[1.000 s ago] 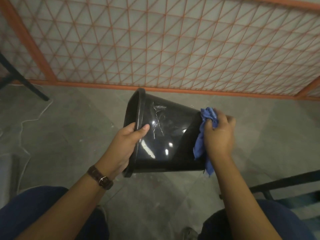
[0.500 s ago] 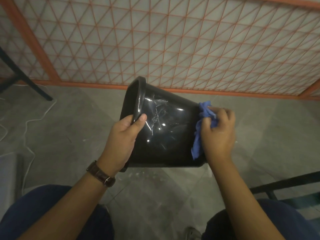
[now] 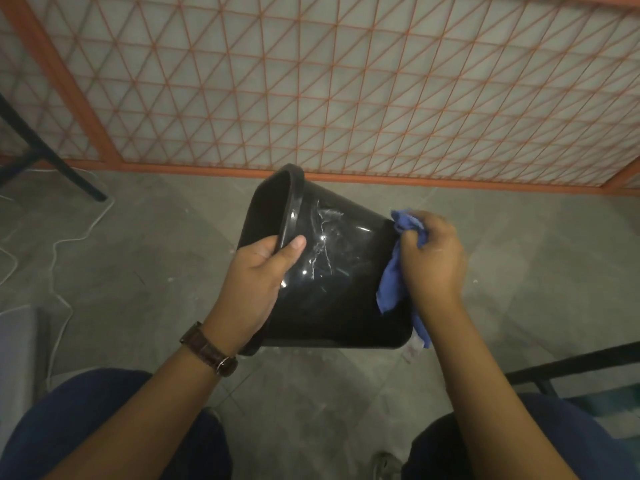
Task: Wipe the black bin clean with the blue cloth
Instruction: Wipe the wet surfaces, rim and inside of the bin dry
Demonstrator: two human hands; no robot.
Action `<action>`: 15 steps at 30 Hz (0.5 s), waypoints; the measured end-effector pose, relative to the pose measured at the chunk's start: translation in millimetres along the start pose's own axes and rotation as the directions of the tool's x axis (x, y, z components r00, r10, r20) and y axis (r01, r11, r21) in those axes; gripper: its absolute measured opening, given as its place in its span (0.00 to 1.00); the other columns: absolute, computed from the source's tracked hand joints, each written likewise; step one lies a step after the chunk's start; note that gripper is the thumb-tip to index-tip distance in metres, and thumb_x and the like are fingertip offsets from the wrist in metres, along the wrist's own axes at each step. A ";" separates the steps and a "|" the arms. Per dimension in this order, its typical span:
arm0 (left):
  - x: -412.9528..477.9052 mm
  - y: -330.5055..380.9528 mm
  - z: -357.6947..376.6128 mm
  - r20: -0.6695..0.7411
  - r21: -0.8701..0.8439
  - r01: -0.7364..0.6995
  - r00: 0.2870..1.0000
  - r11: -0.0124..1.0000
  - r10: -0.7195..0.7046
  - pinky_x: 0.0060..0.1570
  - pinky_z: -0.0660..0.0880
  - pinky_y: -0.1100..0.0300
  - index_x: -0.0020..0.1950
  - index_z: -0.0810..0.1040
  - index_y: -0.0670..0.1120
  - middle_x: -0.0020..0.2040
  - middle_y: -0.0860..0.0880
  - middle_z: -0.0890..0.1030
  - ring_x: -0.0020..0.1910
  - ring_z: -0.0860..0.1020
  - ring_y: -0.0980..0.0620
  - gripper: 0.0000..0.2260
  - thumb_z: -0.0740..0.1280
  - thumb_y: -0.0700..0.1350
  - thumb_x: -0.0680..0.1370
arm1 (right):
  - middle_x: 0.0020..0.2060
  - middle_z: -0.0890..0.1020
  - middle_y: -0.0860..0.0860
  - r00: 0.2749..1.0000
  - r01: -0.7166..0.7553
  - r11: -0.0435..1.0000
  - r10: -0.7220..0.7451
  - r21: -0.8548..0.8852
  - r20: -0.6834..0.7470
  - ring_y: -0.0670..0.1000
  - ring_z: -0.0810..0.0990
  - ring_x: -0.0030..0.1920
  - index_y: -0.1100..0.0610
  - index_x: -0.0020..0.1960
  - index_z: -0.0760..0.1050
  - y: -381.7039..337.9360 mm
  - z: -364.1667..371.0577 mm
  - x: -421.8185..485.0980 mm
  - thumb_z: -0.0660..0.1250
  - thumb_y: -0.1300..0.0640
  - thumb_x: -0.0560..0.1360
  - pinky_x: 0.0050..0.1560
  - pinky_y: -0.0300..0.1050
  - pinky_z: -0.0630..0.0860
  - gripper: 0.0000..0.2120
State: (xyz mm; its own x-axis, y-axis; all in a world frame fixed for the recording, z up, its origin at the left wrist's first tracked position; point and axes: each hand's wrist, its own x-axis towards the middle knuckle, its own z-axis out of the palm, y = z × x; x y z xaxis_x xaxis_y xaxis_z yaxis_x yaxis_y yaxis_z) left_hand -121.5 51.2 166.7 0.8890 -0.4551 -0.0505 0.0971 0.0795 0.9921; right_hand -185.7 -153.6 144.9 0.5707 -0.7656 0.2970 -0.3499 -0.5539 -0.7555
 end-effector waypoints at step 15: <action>6.0 -2.5 -2.0 -0.032 0.024 -0.029 0.999 0.999 0.030 0.48 0.77 0.43 0.40 0.82 0.43 0.39 0.36 0.82 0.41 0.80 0.41 0.11 0.67 0.49 0.74 | 0.62 0.69 0.47 0.894 0.300 0.935 -0.345 0.190 0.285 0.40 0.68 0.61 0.54 0.64 0.72 -11.9 12.3 -9.0 0.59 0.65 0.72 0.59 0.24 0.62 0.21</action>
State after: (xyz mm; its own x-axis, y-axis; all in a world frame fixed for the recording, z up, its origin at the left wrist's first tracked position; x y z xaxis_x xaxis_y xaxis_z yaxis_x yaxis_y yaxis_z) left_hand -115.4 50.1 163.7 0.9054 -0.4239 -0.0245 0.0602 0.0710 0.9957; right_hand -177.5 -136.1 144.1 0.8429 -0.4001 0.3599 -0.0148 -0.6857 -0.7277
